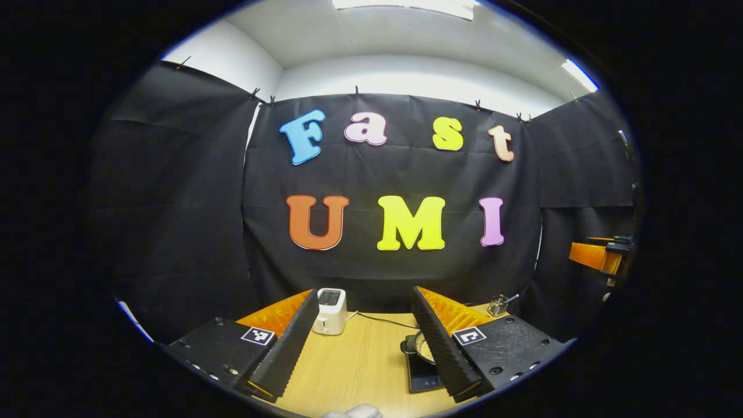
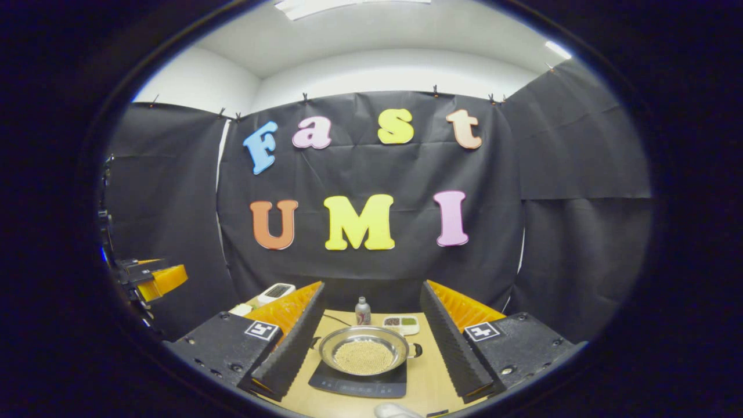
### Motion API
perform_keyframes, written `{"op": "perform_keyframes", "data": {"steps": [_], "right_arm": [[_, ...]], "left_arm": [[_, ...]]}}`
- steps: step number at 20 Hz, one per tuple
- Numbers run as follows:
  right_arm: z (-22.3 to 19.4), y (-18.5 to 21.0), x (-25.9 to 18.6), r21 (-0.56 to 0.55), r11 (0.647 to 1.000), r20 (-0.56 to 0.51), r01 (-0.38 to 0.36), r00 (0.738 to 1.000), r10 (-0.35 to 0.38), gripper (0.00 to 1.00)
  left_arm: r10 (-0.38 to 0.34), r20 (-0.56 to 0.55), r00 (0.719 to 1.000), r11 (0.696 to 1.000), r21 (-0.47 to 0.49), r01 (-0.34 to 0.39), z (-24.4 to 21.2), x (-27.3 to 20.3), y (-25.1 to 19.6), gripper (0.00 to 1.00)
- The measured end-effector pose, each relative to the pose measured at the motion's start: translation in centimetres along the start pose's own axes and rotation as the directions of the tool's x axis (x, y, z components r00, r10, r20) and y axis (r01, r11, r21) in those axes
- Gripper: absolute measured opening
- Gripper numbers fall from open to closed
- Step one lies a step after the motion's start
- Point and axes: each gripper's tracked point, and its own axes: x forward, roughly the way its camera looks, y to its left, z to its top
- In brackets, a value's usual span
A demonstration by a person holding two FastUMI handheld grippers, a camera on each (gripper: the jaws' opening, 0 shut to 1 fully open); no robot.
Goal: First push the handle of the pot to place it horizontally, then grasp the pot with both hands and set it on the induction cooktop.
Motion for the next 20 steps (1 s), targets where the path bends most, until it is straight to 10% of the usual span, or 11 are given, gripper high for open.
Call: {"op": "perform_keyframes", "data": {"steps": [20], "right_arm": [[0.0,-2.2,-1.6,0.002,0.997,0.042,0.076,0.996,-0.076,1.00]], "left_arm": [[-0.111,0.004,0.994,0.994,-0.002,0.111,0.7,0.2,-3.9,0.95]]}}
